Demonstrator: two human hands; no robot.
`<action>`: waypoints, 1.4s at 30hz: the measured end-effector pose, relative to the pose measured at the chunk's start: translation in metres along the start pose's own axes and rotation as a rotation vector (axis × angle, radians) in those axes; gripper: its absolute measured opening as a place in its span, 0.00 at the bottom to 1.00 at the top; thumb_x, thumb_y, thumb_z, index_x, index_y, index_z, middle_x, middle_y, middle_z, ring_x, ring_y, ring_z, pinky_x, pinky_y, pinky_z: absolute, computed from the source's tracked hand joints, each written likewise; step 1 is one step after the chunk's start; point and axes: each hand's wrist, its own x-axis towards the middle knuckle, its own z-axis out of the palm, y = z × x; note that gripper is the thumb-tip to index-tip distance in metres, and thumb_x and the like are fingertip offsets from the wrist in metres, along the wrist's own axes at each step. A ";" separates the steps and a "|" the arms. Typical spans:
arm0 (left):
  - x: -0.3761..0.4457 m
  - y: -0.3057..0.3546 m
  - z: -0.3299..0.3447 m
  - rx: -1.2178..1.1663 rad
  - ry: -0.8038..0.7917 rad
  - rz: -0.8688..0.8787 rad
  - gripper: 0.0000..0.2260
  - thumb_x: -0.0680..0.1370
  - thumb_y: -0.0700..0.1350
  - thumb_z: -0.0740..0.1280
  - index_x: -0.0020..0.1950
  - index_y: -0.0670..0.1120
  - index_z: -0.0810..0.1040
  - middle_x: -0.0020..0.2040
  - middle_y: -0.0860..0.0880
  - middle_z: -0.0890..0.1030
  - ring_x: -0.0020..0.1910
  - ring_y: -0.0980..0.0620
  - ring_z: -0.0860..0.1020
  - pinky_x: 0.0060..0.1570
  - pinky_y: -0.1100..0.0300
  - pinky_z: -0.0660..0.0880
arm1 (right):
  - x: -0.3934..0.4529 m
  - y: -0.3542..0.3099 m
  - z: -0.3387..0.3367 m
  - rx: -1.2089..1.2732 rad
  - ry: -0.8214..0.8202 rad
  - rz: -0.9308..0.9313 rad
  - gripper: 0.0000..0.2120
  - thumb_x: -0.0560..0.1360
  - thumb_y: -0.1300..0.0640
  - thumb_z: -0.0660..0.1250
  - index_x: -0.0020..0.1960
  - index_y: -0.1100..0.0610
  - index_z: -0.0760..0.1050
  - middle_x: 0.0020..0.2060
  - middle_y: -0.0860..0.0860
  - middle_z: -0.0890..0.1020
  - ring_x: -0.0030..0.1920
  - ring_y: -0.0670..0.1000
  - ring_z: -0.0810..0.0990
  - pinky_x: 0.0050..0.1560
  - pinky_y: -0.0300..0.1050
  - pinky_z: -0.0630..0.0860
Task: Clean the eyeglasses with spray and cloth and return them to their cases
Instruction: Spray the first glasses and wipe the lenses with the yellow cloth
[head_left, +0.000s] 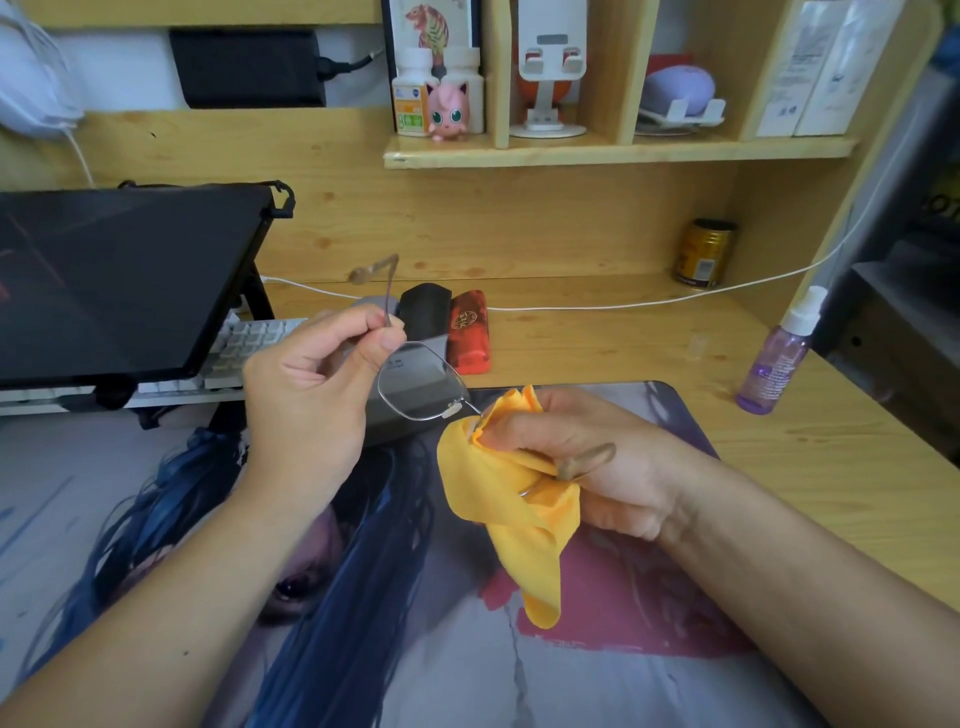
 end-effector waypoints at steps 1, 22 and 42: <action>0.000 0.000 0.000 -0.001 0.000 0.005 0.09 0.78 0.37 0.71 0.48 0.51 0.83 0.44 0.51 0.83 0.44 0.55 0.79 0.51 0.61 0.75 | 0.000 0.000 0.001 -0.004 0.018 -0.006 0.16 0.80 0.66 0.62 0.34 0.58 0.75 0.25 0.48 0.77 0.25 0.43 0.76 0.27 0.34 0.72; 0.009 -0.004 -0.009 0.057 0.069 0.091 0.10 0.78 0.36 0.71 0.47 0.53 0.82 0.41 0.61 0.83 0.44 0.58 0.79 0.50 0.62 0.73 | 0.005 0.004 -0.022 -0.101 -0.030 -0.008 0.08 0.69 0.69 0.72 0.47 0.62 0.80 0.41 0.57 0.83 0.42 0.55 0.83 0.41 0.46 0.80; -0.002 0.002 0.002 -0.002 -0.005 0.038 0.09 0.77 0.38 0.71 0.48 0.52 0.83 0.42 0.57 0.84 0.45 0.59 0.80 0.51 0.64 0.74 | 0.008 0.007 -0.010 -0.028 0.085 -0.115 0.08 0.71 0.71 0.72 0.40 0.59 0.82 0.39 0.56 0.85 0.38 0.53 0.84 0.39 0.44 0.80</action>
